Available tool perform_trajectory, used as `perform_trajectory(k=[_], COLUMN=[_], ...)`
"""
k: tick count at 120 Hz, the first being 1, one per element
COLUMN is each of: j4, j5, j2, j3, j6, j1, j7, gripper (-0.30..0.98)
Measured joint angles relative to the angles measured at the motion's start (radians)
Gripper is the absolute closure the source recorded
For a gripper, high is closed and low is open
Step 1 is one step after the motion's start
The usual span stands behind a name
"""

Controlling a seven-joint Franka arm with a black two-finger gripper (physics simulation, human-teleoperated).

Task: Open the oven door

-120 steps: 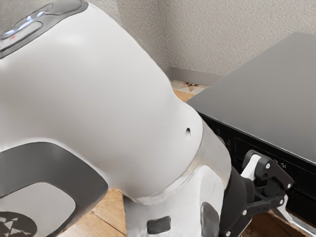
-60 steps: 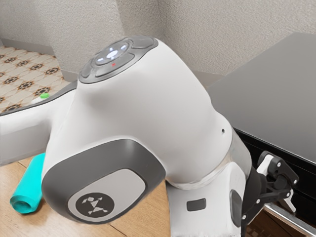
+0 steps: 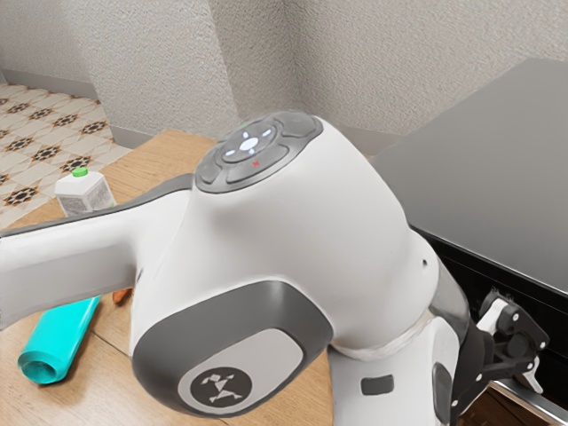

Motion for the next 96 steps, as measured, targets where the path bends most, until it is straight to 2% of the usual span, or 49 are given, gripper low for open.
perform_trajectory(k=[12,18,19,24,28,30,32,34,38,42,43,46,50,53,58,66,76,96], j4=[-0.022,-0.092,-0.133,-0.324,-0.456,-0.467,-0.415,-0.289,0.125,0.512,0.593,0.77,0.88,0.897,0.899,0.857,0.695,0.643], j5=[0.0,0.0,0.0,0.0,-0.001,-0.002,-0.003,0.001,0.04,0.085,0.095,0.12,0.135,0.136,0.13,0.08,0.045,0.014], j2=[-0.006,-0.069,-0.119,-0.407,-0.721,-0.861,-0.959,-0.999,-0.844,-0.561,-0.478,-0.281,-0.103,0.006,0.15,0.266,0.306,0.314], j3=[0.007,0.008,0.008,0.007,0.016,0.02,0.022,0.022,0.025,0.047,0.076,0.174,0.327,0.43,0.541,0.679,0.728,0.745], j6=[0.01,0.015,0.014,-0.005,-0.068,-0.112,-0.157,-0.202,-0.292,-0.373,-0.394,-0.456,-0.537,-0.574,-0.624,-0.685,-0.704,-0.722], j1=[0.003,0.004,0.007,-0.005,-0.03,-0.043,-0.053,-0.052,-0.01,0.039,0.049,0.072,0.086,0.093,0.105,0.098,0.101,0.087], j7=[0.006,0.009,0.01,0.012,0.013,0.013,0.011,0.007,0.001,-0.008,-0.013,-0.038,-0.092,-0.131,-0.197,-0.298,-0.409,-0.595], gripper=[-0.01,0.03,0.07,0.07,0.06,0.05,0.04,0.04,0.03,0.03,0.02,0.02,0.02,0.02,0.01,0.01,0.01,0.0])
